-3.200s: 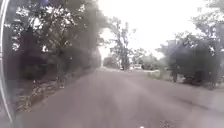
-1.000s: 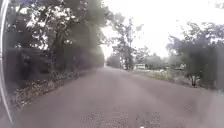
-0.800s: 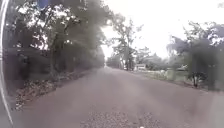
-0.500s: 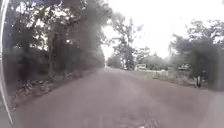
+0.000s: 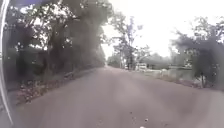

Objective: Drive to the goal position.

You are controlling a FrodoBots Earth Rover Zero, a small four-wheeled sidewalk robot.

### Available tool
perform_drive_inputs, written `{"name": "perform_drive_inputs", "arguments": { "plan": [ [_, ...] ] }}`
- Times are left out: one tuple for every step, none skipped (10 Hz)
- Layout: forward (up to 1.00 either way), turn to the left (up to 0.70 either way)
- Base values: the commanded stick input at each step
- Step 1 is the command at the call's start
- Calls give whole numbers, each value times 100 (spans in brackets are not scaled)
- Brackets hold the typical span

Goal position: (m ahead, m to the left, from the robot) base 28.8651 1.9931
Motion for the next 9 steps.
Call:
{"name": "perform_drive_inputs", "arguments": {
  "plan": [
    [70, 1],
    [70, 1],
    [70, 12],
    [70, 32],
    [70, 16],
    [70, 7],
    [70, 1],
    [70, 1],
    [70, 1]
  ]
}}
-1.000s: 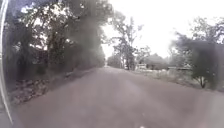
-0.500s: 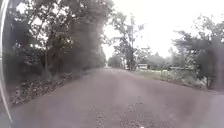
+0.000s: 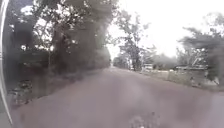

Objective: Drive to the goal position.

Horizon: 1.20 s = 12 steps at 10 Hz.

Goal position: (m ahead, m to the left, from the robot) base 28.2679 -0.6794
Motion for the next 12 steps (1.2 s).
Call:
{"name": "perform_drive_inputs", "arguments": {
  "plan": [
    [70, 1],
    [70, 1],
    [70, 1],
    [70, 1],
    [70, 1],
    [70, 1],
    [70, 1],
    [70, 1],
    [70, 1],
    [70, 1],
    [70, 1],
    [70, 1]
  ]
}}
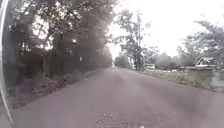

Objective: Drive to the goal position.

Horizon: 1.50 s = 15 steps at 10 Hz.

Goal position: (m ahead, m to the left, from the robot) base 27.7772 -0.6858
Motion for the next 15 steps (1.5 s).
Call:
{"name": "perform_drive_inputs", "arguments": {
  "plan": [
    [70, 1],
    [70, 1],
    [70, 1],
    [70, 1],
    [70, 1],
    [70, 1],
    [70, 1],
    [70, 1],
    [70, 1],
    [70, 1],
    [70, 1],
    [70, 1],
    [70, 1],
    [70, 1],
    [70, 1]
  ]
}}
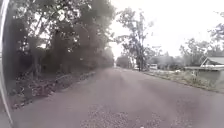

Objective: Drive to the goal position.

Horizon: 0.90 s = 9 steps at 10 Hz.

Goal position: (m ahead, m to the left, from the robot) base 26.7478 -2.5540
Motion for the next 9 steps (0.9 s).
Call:
{"name": "perform_drive_inputs", "arguments": {
  "plan": [
    [70, 1],
    [70, 1],
    [70, 1],
    [70, 1],
    [70, 1],
    [70, 1],
    [70, 29],
    [70, 27],
    [70, 6]
  ]
}}
